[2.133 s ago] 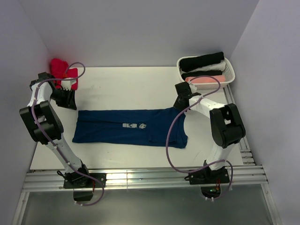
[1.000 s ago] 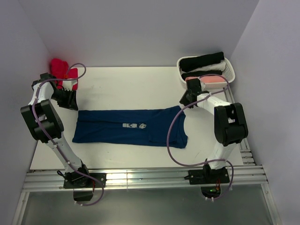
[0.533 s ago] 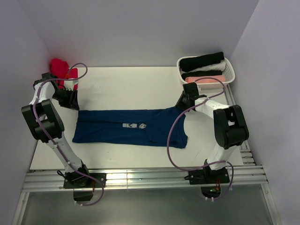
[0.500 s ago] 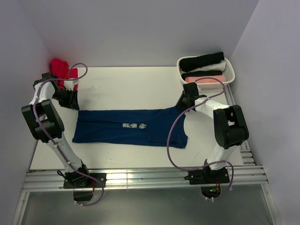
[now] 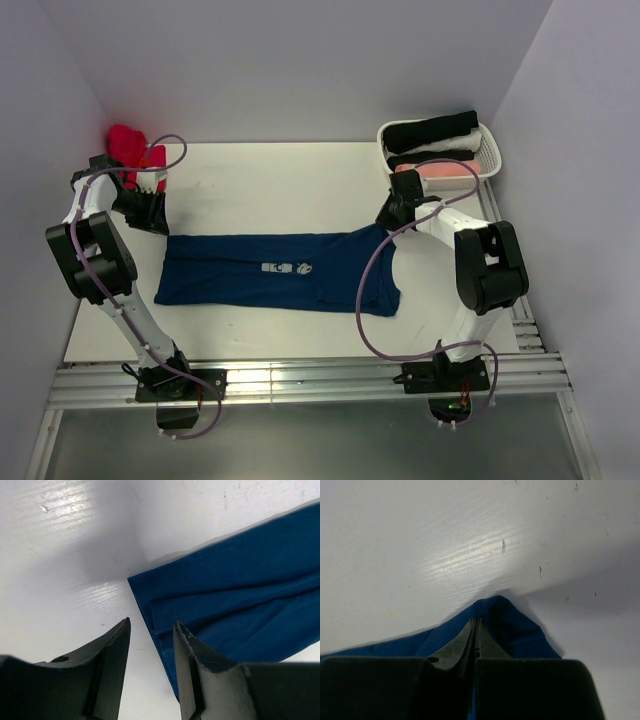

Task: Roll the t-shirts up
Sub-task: Fold the tshirt

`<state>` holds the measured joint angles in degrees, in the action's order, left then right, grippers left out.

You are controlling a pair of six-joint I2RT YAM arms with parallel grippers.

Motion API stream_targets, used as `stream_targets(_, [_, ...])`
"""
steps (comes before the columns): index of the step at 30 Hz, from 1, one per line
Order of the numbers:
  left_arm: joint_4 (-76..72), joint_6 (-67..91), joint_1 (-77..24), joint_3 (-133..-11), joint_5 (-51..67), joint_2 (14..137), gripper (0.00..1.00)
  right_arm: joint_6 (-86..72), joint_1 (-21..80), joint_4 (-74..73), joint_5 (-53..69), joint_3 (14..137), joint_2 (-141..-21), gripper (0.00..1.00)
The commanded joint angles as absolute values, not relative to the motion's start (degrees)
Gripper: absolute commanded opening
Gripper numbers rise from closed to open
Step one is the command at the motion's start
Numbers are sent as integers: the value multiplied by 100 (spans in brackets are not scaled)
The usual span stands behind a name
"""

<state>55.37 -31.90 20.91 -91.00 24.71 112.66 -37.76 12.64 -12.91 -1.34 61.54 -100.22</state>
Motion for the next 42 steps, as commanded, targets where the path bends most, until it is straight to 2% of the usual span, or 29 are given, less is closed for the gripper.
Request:
stream_targets(1, [5511,-3190,2083,-9185,2593,11224,45,-3630,1160,-1397,-272,6442,-10046,0])
stream_targets(15, [5511,-3190,2074,-9193,2602,11241,45,-3463,765,-1494,-141,6749,-10380,2])
stream_targets(18, [5511,-3217,2074,-9158,2628,11171,45,-3463,773,-1521,-132,6706,-10301,25])
stream_targets(19, [5502,-3217,2083,-9123,2628,11154,45,-3489,800,-1521,-141,6654,-10222,37])
stream_targets(22, [5502,-3226,2074,-9123,2680,11092,47,-3507,835,-1634,-263,6434,-9810,51])
stream_targets(32, [5599,-3252,2074,-9158,3181,10662,48,-3841,1625,-2198,-712,5038,-8157,70])
stream_targets(42, [5625,-3507,2101,-8939,3349,9985,48,-3990,2162,-2355,-1019,4570,-8340,73])
